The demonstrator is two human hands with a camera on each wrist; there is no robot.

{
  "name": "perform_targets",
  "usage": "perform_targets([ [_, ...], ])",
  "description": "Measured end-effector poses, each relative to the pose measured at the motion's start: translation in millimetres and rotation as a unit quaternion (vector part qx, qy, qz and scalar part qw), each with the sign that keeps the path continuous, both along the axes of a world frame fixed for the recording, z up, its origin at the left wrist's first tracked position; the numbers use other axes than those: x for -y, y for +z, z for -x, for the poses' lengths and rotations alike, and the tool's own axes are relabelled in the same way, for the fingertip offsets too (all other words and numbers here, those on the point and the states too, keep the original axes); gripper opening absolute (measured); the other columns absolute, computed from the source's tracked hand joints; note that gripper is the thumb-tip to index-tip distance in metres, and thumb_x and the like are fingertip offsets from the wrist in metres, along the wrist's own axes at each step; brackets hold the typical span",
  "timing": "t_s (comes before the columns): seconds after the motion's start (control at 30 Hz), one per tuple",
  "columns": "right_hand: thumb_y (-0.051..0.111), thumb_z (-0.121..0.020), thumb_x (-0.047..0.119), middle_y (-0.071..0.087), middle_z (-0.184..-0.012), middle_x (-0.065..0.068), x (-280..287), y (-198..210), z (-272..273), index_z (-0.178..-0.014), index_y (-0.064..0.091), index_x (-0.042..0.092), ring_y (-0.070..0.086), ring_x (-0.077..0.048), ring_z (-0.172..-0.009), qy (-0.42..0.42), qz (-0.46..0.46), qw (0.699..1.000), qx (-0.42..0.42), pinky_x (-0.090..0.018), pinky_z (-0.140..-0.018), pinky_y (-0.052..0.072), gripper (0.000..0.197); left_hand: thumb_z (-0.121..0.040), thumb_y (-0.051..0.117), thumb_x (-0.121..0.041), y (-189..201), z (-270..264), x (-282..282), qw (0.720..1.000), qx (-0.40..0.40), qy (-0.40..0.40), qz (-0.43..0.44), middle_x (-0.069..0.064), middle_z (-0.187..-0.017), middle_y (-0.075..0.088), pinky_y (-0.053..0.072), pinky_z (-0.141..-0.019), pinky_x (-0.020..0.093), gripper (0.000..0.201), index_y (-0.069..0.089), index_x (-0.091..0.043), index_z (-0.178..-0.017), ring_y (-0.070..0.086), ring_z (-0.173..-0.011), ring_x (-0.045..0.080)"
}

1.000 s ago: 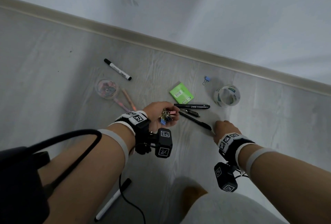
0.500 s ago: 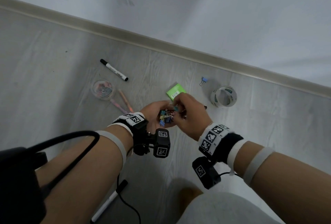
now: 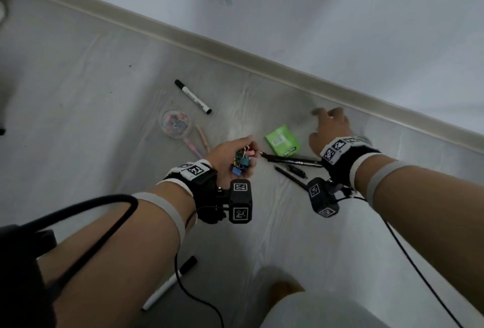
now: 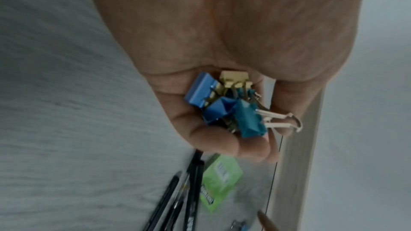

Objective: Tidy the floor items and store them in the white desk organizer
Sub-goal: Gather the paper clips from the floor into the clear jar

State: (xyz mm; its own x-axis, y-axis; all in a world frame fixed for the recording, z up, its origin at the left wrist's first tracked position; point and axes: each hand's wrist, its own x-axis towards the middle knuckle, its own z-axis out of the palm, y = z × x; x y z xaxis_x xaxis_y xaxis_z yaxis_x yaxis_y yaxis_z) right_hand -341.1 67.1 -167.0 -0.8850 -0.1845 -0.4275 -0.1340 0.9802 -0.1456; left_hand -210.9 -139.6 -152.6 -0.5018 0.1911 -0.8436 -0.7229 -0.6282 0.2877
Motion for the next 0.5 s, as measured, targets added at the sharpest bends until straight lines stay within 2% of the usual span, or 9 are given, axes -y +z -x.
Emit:
perform_targets([
  [0.03,0.060,-0.079,0.013,0.037,-0.138,-0.014,-3.7,-4.4,8.0,-0.135,0.044,0.026,0.043,-0.039,-0.123,0.018,-0.035,0.999,0.022,-0.049,-0.098,0.045,0.060,-0.102,0.049,-0.033,0.1,-2.5,7.8,1.000,-0.006,0.003,0.008,-0.002,-0.065,0.058,0.046,-0.043,0.018,0.030,0.059,-0.013,-0.082,0.055,-0.044,0.008],
  [0.1,0.062,-0.077,0.011,0.039,-0.132,-0.015,-4.6,-12.1,17.7,-0.133,0.043,0.021,0.045,-0.042,-0.117,0.074,-0.070,0.994,0.036,-0.049,-0.094,0.047,0.060,-0.102,0.048,-0.031,-0.4,-9.1,25.3,0.999,-0.006,0.031,0.010,-0.002,-0.063,0.057,0.047,-0.044,0.019,0.028,0.061,-0.012,-0.087,0.054,-0.044,0.007],
  [0.2,0.064,-0.079,0.009,0.042,-0.120,-0.020,2.9,-18.8,18.8,-0.120,0.046,0.008,0.051,-0.044,-0.105,0.109,-0.097,0.989,0.027,-0.047,-0.083,0.051,0.045,-0.103,0.044,-0.026,-0.5,-21.2,49.1,0.996,0.007,0.085,0.002,0.001,-0.063,0.060,0.053,-0.048,0.021,0.029,0.061,-0.008,-0.087,0.057,-0.045,0.010],
  [0.27,0.063,-0.082,0.010,0.042,-0.116,-0.020,8.7,-19.1,12.3,-0.114,0.048,0.008,0.056,-0.044,-0.098,0.107,-0.122,0.986,0.039,-0.041,-0.073,0.046,0.036,-0.102,0.043,-0.023,1.0,-28.2,59.4,0.994,0.017,0.108,-0.001,0.006,-0.067,0.065,0.057,-0.050,0.024,0.031,0.061,-0.006,-0.083,0.061,-0.048,0.014],
  [0.33,0.060,-0.087,0.015,0.044,-0.113,-0.019,16.4,-18.0,5.2,-0.112,0.049,0.009,0.058,-0.044,-0.095,0.117,-0.117,0.985,0.042,-0.038,-0.070,0.042,0.028,-0.101,0.044,-0.021,2.8,-33.5,67.2,0.992,0.020,0.124,-0.004,0.010,-0.073,0.068,0.058,-0.052,0.027,0.032,0.062,-0.004,-0.083,0.065,-0.053,0.017],
  [0.4,0.059,-0.088,0.019,0.047,-0.108,-0.019,30.7,-11.9,-3.4,-0.108,0.049,0.007,0.059,-0.041,-0.088,0.123,-0.053,0.991,0.017,-0.038,-0.069,0.045,0.025,-0.101,0.045,-0.021,3.4,-38.1,72.3,0.991,0.017,0.132,-0.007,0.012,-0.079,0.068,0.059,-0.054,0.029,0.030,0.064,-0.003,-0.086,0.067,-0.058,0.019],
  [0.47,0.061,-0.085,0.020,0.049,-0.101,-0.014,53.2,0.1,-17.4,-0.100,0.050,0.009,0.055,-0.032,-0.076,0.132,0.066,0.989,-0.029,-0.033,-0.065,0.042,0.022,-0.100,0.048,-0.022,4.0,-42.0,74.8,0.990,0.018,0.139,-0.007,0.011,-0.084,0.068,0.059,-0.056,0.030,0.027,0.066,-0.004,-0.089,0.067,-0.062,0.019],
  [0.5,0.061,-0.084,0.021,0.051,-0.097,-0.010,69.6,9.8,-27.5,-0.097,0.051,0.012,0.052,-0.029,-0.072,0.155,0.136,0.977,-0.046,-0.032,-0.063,0.040,0.019,-0.099,0.050,-0.022,5.0,-44.4,76.6,0.989,0.018,0.146,-0.007,0.010,-0.085,0.068,0.059,-0.057,0.030,0.026,0.067,-0.005,-0.090,0.067,-0.065,0.020],
])
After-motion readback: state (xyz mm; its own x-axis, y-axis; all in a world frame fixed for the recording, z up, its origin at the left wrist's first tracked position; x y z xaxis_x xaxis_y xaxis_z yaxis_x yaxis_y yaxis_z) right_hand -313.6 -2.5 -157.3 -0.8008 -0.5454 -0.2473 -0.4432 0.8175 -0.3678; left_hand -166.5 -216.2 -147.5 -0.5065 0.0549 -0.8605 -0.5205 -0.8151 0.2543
